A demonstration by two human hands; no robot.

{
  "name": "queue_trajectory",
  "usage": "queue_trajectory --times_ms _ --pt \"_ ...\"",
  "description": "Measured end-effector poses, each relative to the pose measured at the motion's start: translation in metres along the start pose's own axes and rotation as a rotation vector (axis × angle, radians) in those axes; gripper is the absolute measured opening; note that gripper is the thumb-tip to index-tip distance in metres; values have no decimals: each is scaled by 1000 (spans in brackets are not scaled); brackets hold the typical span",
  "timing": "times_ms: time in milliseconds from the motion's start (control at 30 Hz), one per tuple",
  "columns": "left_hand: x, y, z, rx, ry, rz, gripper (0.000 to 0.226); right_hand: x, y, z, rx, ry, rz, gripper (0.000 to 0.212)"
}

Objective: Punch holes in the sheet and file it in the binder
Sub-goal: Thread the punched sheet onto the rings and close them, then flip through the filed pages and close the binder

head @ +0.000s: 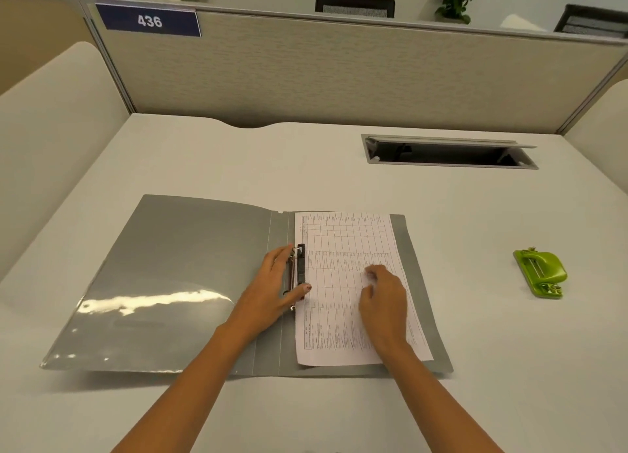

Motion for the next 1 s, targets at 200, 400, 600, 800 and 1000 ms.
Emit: queue_trajectory --times_ms 200,400,600,800,1000 --pt "8 9 8 68 8 -38 76 12 21 -40 -8 441 265 47" --pt "6 22 18 37 8 -72 78 11 44 -55 -103 615 423 65" --pt "-3 23 27 13 -93 -81 87 5 46 -54 -134 622 509 64" --pt "-2 23 28 25 -63 -92 87 5 36 -59 -210 621 573 67" --pt "-3 22 25 41 -16 -93 86 2 28 -58 -279 494 631 64"
Point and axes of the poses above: each hand's wrist, its own y-axis away from the middle knuckle, its own z-axis out of the palm, x = y × z, the point moved 1 cm from there along -y, towards the middle knuckle, and after that the axes turned 2 degrees about x, right-handed, at the moved point
